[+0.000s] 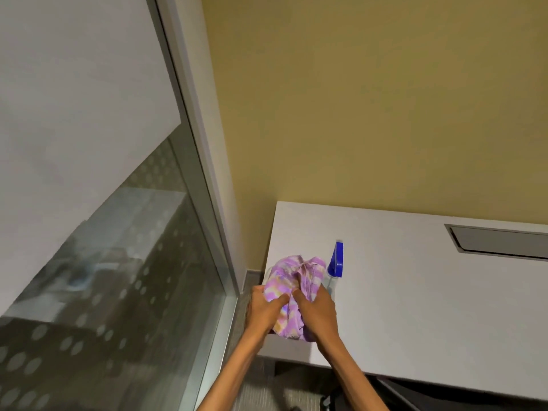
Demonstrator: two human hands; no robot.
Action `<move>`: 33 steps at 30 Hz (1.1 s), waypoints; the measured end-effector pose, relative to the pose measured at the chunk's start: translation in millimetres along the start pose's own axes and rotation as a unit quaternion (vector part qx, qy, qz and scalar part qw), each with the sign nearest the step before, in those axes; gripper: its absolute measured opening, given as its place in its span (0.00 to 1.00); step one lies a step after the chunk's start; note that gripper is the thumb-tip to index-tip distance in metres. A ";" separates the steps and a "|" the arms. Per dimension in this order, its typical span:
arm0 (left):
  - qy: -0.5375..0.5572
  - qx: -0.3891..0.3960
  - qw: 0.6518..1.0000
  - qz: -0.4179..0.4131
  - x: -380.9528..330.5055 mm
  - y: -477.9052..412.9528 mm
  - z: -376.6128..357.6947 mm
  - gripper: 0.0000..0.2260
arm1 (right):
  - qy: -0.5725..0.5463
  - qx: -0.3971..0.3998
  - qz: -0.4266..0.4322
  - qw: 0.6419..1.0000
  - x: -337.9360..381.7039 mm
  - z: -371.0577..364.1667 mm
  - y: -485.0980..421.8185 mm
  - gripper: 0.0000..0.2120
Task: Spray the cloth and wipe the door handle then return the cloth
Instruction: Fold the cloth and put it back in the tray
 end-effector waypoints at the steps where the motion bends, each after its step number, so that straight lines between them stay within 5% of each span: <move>1: -0.010 0.005 1.000 0.001 -2.5 -7.1 -2.5 0.22 | 0.023 0.001 -0.001 1.000 -0.3 -5.3 -12.9 0.22; 9: -0.084 -0.019 0.996 0.013 -7.6 -42.9 -21.2 0.22 | 0.050 -0.006 -0.014 0.999 -14.7 -14.9 -66.4 0.12; 15: -0.138 0.006 0.990 0.011 5.2 -78.9 -35.2 0.24 | 0.140 -0.013 -0.049 0.989 -28.9 -34.6 -104.6 0.16; 27: -0.224 0.077 0.971 -0.013 19.7 -113.5 -40.7 0.19 | 0.124 -0.031 -0.125 0.984 -73.0 -63.5 -131.5 0.16; 33: -0.343 0.135 0.929 0.012 18.3 -121.5 -38.4 0.42 | 0.146 -0.013 -0.113 0.983 -84.7 -70.8 -144.6 0.15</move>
Point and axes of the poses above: each hand's wrist, its own y-axis away from the middle knuckle, its own z-axis out of the back of the hand, x = y × z, the point moved 2 cm from there along -y, towards the middle knuckle, and after that the axes turned 5 degrees about z, right-handed, at the moved point
